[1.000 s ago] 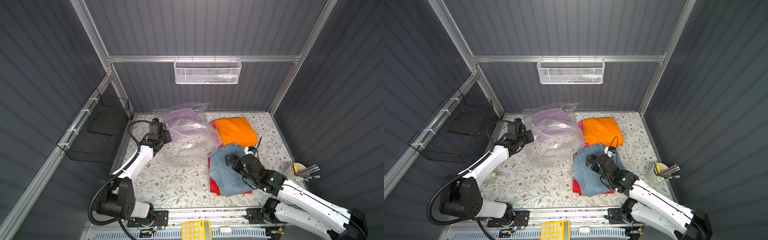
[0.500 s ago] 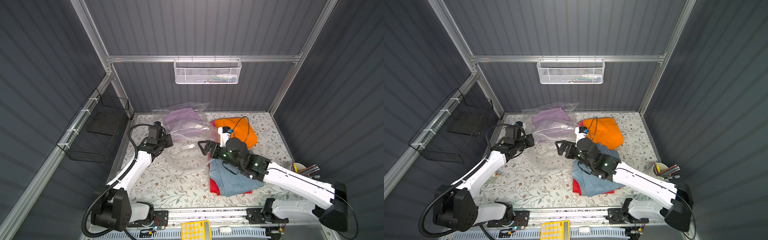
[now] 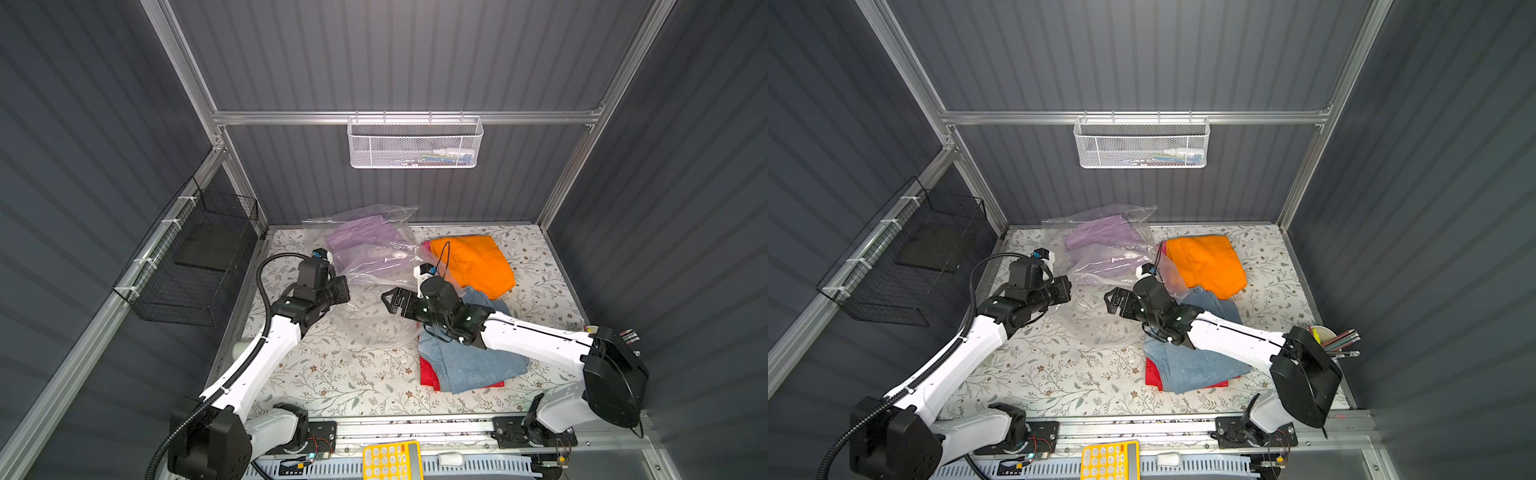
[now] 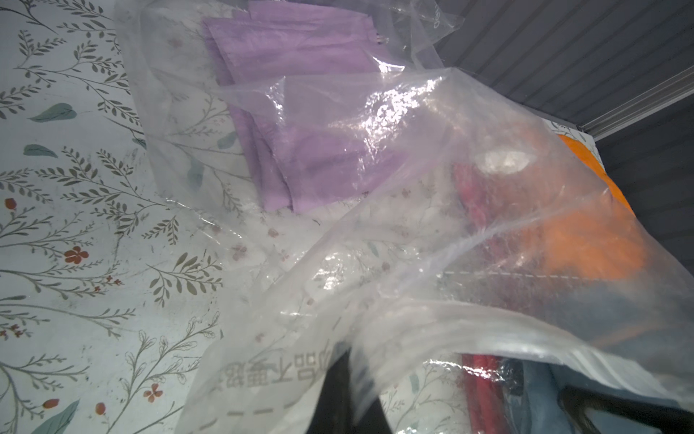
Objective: Take the trousers out of the vacuum bag
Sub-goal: Place the trousers at the center of the board, then take out the trousers from the vacuum bag.
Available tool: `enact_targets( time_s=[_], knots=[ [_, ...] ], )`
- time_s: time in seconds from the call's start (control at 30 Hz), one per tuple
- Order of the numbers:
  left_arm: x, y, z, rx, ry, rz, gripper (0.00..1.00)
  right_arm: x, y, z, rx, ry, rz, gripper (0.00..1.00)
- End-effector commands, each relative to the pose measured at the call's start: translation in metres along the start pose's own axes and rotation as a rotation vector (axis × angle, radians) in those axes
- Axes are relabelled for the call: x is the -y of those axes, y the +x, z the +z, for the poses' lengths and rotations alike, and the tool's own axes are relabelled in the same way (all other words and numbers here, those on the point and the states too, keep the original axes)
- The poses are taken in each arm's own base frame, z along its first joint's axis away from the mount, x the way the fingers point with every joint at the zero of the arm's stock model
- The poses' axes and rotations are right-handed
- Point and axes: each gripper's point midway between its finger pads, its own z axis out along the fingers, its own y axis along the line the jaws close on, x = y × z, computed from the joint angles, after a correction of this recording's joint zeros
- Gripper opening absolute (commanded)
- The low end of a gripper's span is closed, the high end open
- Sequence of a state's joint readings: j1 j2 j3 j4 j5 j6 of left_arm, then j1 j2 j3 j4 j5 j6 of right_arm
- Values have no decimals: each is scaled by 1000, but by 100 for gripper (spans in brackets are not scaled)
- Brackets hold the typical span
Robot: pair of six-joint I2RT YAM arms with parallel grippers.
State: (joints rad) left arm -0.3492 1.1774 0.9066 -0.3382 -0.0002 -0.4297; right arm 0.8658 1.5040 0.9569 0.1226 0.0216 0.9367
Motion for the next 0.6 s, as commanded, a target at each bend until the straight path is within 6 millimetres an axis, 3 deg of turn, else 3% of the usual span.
enact_targets(
  time_s=[0.0, 0.27, 0.57],
  knots=[
    [-8, 18, -1, -41, -33, 20, 0, 12, -13, 8, 23, -7, 14, 99],
    [-9, 26, -2, -12, -57, -2, 0, 24, -45, 48, 13, 4, -13, 99],
    [-28, 36, -14, 28, -145, -57, 0, 17, -84, 108, -33, -21, -74, 99]
  ],
)
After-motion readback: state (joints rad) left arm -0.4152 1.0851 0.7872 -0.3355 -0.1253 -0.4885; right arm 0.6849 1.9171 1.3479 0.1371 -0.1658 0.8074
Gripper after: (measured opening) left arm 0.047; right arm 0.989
